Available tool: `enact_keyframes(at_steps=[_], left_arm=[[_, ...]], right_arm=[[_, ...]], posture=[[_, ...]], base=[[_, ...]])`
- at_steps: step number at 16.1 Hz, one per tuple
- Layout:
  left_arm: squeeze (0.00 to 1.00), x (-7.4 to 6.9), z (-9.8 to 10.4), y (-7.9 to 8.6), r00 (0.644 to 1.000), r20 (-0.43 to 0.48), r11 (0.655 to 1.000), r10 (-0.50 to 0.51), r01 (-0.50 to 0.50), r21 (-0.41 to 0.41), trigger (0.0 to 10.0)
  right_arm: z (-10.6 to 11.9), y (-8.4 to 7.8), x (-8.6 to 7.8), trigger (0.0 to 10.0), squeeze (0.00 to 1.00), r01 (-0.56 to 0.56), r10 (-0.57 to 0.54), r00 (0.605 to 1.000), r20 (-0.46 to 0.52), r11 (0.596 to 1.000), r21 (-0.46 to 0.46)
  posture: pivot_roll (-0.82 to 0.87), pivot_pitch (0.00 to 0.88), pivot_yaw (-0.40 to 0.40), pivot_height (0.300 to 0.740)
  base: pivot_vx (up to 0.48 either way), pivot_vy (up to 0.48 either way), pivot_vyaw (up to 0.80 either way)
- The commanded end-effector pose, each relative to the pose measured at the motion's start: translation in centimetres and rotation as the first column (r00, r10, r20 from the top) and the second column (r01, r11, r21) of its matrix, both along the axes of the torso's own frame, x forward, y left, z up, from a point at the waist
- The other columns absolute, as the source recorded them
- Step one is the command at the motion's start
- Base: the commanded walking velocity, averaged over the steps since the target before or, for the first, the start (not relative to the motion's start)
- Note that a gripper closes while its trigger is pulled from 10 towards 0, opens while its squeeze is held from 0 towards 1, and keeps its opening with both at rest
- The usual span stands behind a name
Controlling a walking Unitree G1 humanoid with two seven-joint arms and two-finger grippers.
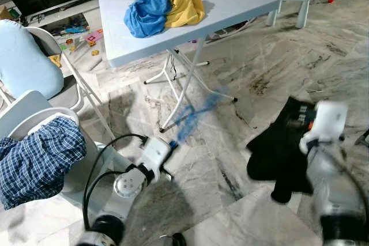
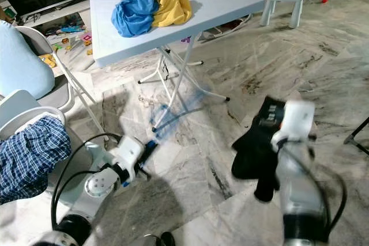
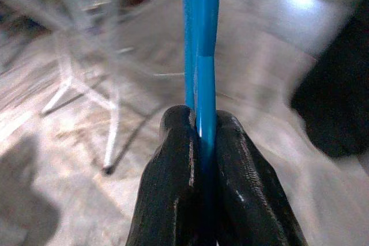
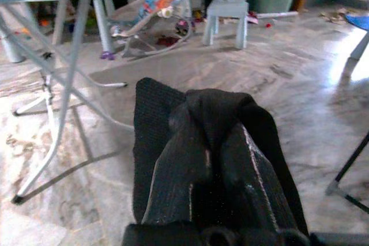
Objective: Hang hanger
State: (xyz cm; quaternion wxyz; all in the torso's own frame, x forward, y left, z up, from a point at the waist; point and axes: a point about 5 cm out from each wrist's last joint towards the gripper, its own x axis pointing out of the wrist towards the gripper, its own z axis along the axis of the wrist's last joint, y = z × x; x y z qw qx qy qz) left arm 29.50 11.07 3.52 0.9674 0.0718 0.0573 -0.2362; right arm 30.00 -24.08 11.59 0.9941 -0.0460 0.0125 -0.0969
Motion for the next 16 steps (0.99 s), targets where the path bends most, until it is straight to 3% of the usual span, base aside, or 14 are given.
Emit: enact_keyframes(at_steps=[1,2,4,8,10,11,12,13,16], left_arm=[[0.0,0.0,-0.1,1.4,0.992,-0.009,0.992,0.129,-0.129,-0.016,4.1],[0.0,0.1,0.5,1.2,0.99,0.02,0.99,0.141,-0.14,-0.029,10.0],[0.0,0.2,1.3,1.0,0.983,0.056,0.983,0.172,-0.168,-0.076,10.0],[0.0,0.3,2.4,2.5,0.956,0.082,0.954,0.281,-0.269,-0.13,10.0],[0.0,0.6,3.0,2.9,0.945,0.083,0.94,0.317,-0.301,-0.157,10.0],[0.0,0.7,3.4,2.9,0.942,0.095,0.938,0.322,-0.304,-0.165,10.0],[0.0,0.7,3.6,2.9,0.94,0.101,0.936,0.326,-0.306,-0.173,10.0],[0.0,0.8,4.0,2.7,0.937,0.107,0.933,0.331,-0.308,-0.188,10.0],[0.0,0.9,4.8,2.4,0.934,0.114,0.927,0.338,-0.309,-0.211,10.0]], right_arm=[[1.0,1.7,-0.3,0.0,0.0,-0.053,0.055,0.996,0.073,0.998,-0.034],[0.7,2.1,-0.9,0.0,0.0,-0.07,0.073,0.994,0.081,0.997,-0.038],[0.8,2.7,-1.7,0.0,0.0,-0.104,0.112,0.988,0.107,0.991,-0.08],[2.3,4.5,-2.2,0.0,0.0,-0.207,0.224,0.958,0.179,0.972,-0.107],[3.3,5.8,-2.0,2.2,0.0,-0.253,0.284,0.936,0.209,0.954,-0.163],[3.7,6.1,-2.0,4.4,0.0,-0.26,0.29,0.931,0.224,0.953,-0.155],[4.0,6.3,-1.9,4.9,0.0,-0.263,0.292,0.928,0.233,0.953,-0.148],[4.2,6.5,-1.8,10.0,0.0,-0.262,0.286,0.928,0.239,0.957,-0.127],[4.7,6.3,-1.8,10.0,0.0,-0.237,0.266,0.928,0.262,0.962,-0.138]], posture=[[-0.13,0.063,0.143,0.74],[-0.12,0.058,0.14,0.74],[-0.12,0.055,0.141,0.74],[-0.11,0.045,0.133,0.74],[-0.11,0.036,0.128,0.74],[-0.11,0.036,0.128,0.74],[-0.11,0.025,0.123,0.74],[-0.11,0.01,0.12,0.74],[-0.11,0.0,0.12,0.74]], base=[[0.0,0.0,0.0],[0.0,0.0,0.0],[0.0,0.0,0.0],[0.0,0.0,0.0],[0.157,0.0,0.0],[0.349,0.0,0.0],[0.349,0.0,0.0],[0.36,0.0,0.0],[0.39,0.0,0.0]])
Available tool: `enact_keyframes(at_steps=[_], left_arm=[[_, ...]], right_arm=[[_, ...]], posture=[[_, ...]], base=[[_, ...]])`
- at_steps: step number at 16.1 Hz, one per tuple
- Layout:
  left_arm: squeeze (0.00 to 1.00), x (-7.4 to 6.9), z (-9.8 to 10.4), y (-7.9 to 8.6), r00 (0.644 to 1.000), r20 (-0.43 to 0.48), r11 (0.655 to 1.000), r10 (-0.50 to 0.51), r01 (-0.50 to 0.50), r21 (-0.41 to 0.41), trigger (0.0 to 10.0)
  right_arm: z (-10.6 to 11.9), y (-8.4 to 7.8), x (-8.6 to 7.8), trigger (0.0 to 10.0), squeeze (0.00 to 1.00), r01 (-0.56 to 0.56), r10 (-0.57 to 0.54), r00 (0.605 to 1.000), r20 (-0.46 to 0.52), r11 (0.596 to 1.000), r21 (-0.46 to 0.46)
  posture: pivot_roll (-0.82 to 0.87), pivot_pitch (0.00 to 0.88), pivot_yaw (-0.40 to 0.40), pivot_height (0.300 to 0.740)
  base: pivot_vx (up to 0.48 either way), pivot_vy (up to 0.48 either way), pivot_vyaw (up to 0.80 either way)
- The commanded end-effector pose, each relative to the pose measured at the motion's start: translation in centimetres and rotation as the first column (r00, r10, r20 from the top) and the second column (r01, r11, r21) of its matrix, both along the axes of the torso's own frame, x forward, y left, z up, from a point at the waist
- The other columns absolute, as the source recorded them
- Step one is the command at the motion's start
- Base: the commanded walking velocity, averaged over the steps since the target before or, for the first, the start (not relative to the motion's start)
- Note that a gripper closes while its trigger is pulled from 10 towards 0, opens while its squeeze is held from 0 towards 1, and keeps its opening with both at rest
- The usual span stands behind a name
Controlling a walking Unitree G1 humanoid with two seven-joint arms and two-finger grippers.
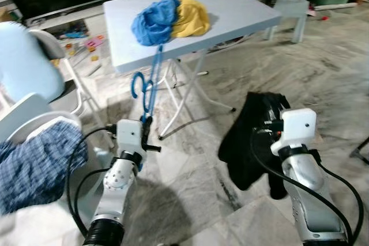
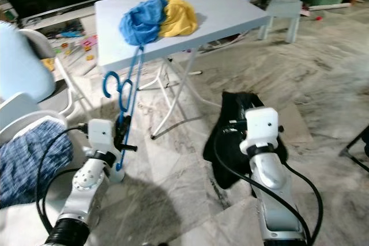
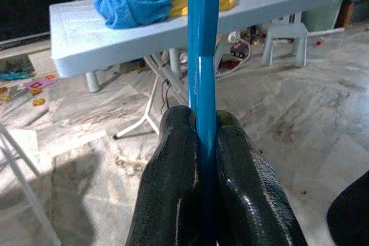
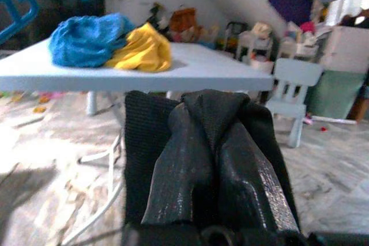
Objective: Hang hanger
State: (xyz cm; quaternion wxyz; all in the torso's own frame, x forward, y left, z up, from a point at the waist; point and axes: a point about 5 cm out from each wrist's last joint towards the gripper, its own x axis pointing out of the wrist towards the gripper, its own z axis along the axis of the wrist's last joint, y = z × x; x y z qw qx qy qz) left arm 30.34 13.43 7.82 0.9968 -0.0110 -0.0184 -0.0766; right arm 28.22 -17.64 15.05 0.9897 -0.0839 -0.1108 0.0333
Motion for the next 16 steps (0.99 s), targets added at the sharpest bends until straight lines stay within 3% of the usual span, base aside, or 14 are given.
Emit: enact_keyframes(at_steps=[1,8,11,16], left_arm=[[0.0,0.2,0.7,-0.1,1.0,0.023,1.0,0.008,-0.007,-0.016,10.0],[0.0,0.6,1.2,-0.3,1.0,0.026,1.0,0.01,-0.009,-0.026,10.0],[0.0,0.4,1.3,-0.4,0.999,0.03,0.999,0.021,-0.02,-0.03,10.0],[0.0,0.3,1.8,0.7,0.994,0.055,0.995,0.096,-0.094,-0.039,10.0]], right_arm=[[1.3,-0.4,0.1,10.0,0.0,0.021,-0.021,0.998,0.058,1.0,0.009],[1.3,0.7,0.7,10.0,0.0,-0.007,0.008,0.998,0.064,1.0,-0.016],[1.2,1.0,1.0,10.0,0.0,-0.025,0.026,0.998,0.057,1.0,-0.01],[1.5,2.3,2.3,10.0,0.0,-0.096,0.097,0.994,0.057,0.995,-0.014]], posture=[[-0.1,0.0,0.12,0.74],[-0.09,0.0,0.113,0.74],[-0.07,0.0,0.092,0.74],[-0.01,0.0,0.042,0.74]], base=[[0.416,0.0,0.0],[0.444,0.0,0.0],[0.455,0.0,0.62],[0.458,0.0,0.09]])
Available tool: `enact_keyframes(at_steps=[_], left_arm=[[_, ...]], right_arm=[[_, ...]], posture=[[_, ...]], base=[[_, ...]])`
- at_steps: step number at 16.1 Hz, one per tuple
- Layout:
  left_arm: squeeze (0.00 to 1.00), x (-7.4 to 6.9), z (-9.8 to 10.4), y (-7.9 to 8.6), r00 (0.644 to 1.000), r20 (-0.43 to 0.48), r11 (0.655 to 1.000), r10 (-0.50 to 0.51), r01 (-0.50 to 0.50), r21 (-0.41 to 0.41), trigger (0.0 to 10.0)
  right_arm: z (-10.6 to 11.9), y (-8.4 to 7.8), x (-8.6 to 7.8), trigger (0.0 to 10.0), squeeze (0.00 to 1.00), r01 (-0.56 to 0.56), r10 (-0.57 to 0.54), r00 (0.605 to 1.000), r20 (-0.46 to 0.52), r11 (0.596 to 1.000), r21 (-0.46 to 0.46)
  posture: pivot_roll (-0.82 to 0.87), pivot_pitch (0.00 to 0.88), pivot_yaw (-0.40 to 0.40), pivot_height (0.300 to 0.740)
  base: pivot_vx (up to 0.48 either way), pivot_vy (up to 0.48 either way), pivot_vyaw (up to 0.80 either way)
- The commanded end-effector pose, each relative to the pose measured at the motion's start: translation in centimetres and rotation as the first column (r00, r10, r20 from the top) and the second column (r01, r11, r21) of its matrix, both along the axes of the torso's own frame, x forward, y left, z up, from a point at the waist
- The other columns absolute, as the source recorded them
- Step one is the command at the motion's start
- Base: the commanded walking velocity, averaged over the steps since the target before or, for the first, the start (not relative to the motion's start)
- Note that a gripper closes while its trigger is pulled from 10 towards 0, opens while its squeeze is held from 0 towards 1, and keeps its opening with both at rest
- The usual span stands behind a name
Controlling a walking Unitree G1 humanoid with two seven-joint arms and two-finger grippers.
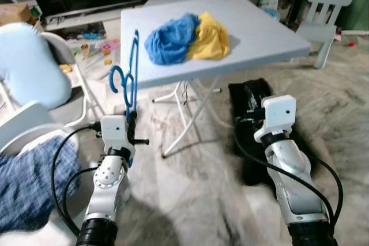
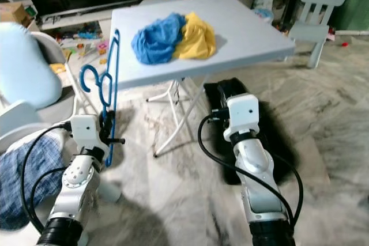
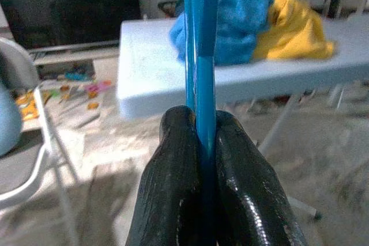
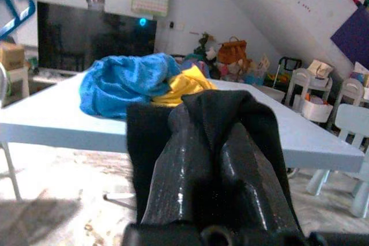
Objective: Hang hanger
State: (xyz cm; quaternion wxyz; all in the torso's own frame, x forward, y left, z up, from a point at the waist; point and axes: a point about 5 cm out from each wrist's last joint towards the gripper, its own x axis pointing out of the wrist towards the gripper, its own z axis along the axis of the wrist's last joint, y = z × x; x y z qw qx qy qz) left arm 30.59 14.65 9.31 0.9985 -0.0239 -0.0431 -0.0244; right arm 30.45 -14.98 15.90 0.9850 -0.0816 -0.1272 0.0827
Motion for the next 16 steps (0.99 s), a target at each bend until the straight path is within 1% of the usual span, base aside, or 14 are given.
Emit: enact_keyframes(at_steps=[1,3,4,6,7,8,10,11,13,16], left_arm=[[0.0,-0.1,0.3,-0.2,1.0,0.014,1.0,0.004,-0.004,-0.003,10.0],[0.0,0.0,0.4,-0.2,1.0,0.019,1.0,0.01,-0.01,0.0,10.0],[0.0,0.1,0.6,0.0,0.999,0.027,1.0,0.019,-0.019,0.006,10.0],[0.0,0.1,0.9,0.1,0.999,0.038,0.999,0.031,-0.032,0.009,10.0],[0.0,0.0,0.9,0.2,0.998,0.04,0.999,0.04,-0.041,0.008,10.0],[0.0,-0.4,1.0,0.8,0.996,0.042,0.997,0.079,-0.08,0.002,10.0],[0.0,-0.6,1.1,1.1,0.995,0.046,0.996,0.088,-0.088,0.006,10.0],[0.0,-0.9,1.3,1.3,0.994,0.047,0.995,0.099,-0.099,0.006,10.0],[0.0,-1.1,1.7,1.1,0.995,0.043,0.996,0.09,-0.09,0.008,10.0],[0.0,-1.3,1.9,0.8,0.997,0.039,0.997,0.071,-0.072,0.011,10.0]], right_arm=[[0.7,-0.2,0.4,10.0,0.0,-0.001,0.001,0.999,0.033,1.0,-0.002],[0.8,-0.2,0.9,10.0,0.0,-0.002,0.001,0.999,0.033,1.0,0.005],[1.0,0.2,1.5,10.0,0.0,-0.005,0.004,0.999,0.036,1.0,0.007],[1.2,0.7,1.8,10.0,0.0,-0.02,0.02,0.999,0.042,1.0,-0.004],[1.2,0.8,1.8,10.0,0.0,-0.032,0.033,0.999,0.044,0.999,-0.009],[1.0,1.3,2.0,10.0,0.0,-0.067,0.067,0.997,0.033,0.998,-0.014],[1.0,1.6,2.3,10.0,0.0,-0.071,0.071,0.997,0.036,0.997,-0.024],[1.7,1.6,2.8,10.0,0.0,-0.052,0.053,0.997,0.06,0.999,-0.014],[3.1,1.2,3.6,10.0,0.0,0.005,-0.009,0.994,0.106,0.999,0.031],[3.5,1.3,3.8,10.0,0.0,0.016,-0.021,0.992,0.126,0.999,0.043]], posture=[[0.0,0.0,0.033,0.74],[0.03,0.0,0.005,0.74],[0.05,0.0,-0.017,0.74],[0.06,0.0,-0.03,0.74],[0.08,0.0,-0.048,0.74],[0.1,0.0,-0.065,0.74],[0.11,0.0,-0.067,0.74],[0.11,0.0,-0.062,0.74],[0.12,0.007,-0.054,0.74],[0.11,0.017,-0.043,0.74]], base=[[0.458,0.0,0.0],[0.458,0.0,0.0],[0.454,0.0,0.0],[0.458,0.0,0.0],[0.454,0.0,0.0],[0.454,0.0,0.0],[0.454,0.0,0.0],[0.454,0.0,0.0],[0.456,0.0,0.0],[0.455,0.0,0.0]])
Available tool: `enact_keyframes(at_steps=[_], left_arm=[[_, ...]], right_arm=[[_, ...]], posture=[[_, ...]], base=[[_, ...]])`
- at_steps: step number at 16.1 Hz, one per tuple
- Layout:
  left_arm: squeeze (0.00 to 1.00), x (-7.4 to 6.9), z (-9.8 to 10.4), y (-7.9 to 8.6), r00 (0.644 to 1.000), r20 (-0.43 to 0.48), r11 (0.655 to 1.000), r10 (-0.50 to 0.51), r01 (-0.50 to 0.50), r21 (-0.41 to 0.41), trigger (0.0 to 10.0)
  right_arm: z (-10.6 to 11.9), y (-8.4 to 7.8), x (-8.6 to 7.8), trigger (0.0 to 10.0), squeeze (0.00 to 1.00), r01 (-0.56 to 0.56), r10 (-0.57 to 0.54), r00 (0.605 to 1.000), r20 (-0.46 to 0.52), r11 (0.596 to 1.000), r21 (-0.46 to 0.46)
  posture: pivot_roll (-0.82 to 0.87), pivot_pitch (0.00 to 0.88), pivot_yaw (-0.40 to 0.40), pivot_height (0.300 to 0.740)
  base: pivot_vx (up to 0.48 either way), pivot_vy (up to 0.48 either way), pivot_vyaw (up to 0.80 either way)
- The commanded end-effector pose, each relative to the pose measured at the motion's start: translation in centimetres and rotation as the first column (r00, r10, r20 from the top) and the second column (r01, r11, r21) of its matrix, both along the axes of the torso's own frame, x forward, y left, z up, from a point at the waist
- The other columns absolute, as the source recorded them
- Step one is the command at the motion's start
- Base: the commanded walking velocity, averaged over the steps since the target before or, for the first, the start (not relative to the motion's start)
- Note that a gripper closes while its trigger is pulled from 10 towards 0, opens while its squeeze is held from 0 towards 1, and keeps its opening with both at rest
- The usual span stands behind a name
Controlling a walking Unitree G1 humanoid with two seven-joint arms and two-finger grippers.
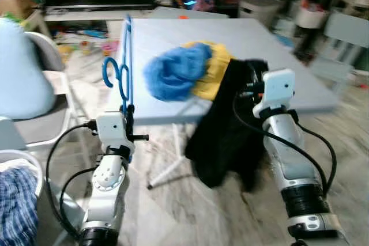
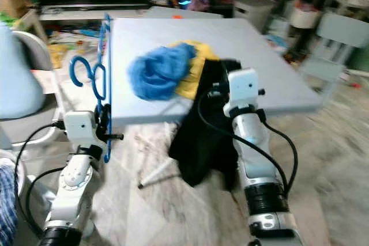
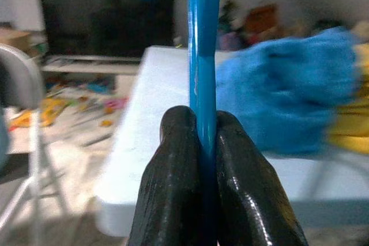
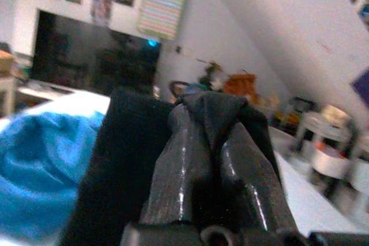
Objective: Hang hanger
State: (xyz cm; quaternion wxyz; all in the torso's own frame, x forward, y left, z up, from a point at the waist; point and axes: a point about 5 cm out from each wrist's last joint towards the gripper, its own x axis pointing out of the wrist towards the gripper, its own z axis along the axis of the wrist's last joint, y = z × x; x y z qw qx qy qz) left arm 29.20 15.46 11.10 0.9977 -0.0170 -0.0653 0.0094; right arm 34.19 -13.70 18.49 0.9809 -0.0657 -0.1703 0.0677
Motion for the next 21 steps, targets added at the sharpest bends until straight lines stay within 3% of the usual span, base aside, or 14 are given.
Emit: enact_keyframes(at_steps=[1,9,13,15,17,21], left_arm=[[0.0,0.0,0.2,-0.1,1.0,-0.006,1.0,-0.003,0.003,0.004,10.0],[0.0,0.0,0.5,-0.4,1.0,-0.017,1.0,-0.006,0.006,-0.014,10.0],[0.0,-0.3,-0.2,-0.5,0.999,-0.046,1.0,0.017,-0.017,0.004,10.0],[0.0,-0.5,-0.3,-0.8,0.998,-0.056,1.0,0.016,-0.016,0.001,10.0],[0.0,-0.8,-0.6,-1.0,0.997,-0.068,1.0,0.021,-0.022,-0.007,10.0],[0.0,-1.9,-1.0,-0.8,0.995,-0.083,0.998,0.061,-0.062,-0.011,10.0]], right_arm=[[0.8,0.1,0.0,10.0,0.0,0.0,-0.001,0.999,0.038,1.0,0.008],[0.8,0.0,0.3,10.0,0.0,0.01,-0.011,0.999,0.044,1.0,0.017],[1.3,0.0,1.0,10.0,0.0,-0.035,0.034,0.999,0.023,0.998,0.052],[2.9,0.5,2.7,10.0,0.0,-0.071,0.069,0.997,0.022,0.995,0.069],[5.9,1.8,5.2,10.0,0.0,-0.125,0.123,0.992,0.02,0.987,0.097],[10.8,4.3,7.1,10.0,0.0,-0.206,0.203,0.978,0.039,0.973,0.101]], posture=[[0.11,0.02,-0.039,0.74],[0.11,0.014,-0.036,0.74],[0.11,0.016,-0.047,0.74],[0.11,0.018,-0.054,0.74],[0.13,0.026,-0.074,0.74],[0.18,0.039,-0.119,0.74]], base=[[0.458,0.0,0.0],[0.446,0.0,0.0],[0.0,0.0,0.0],[0.0,0.0,0.0],[0.0,0.0,0.0],[0.0,0.0,0.0]])
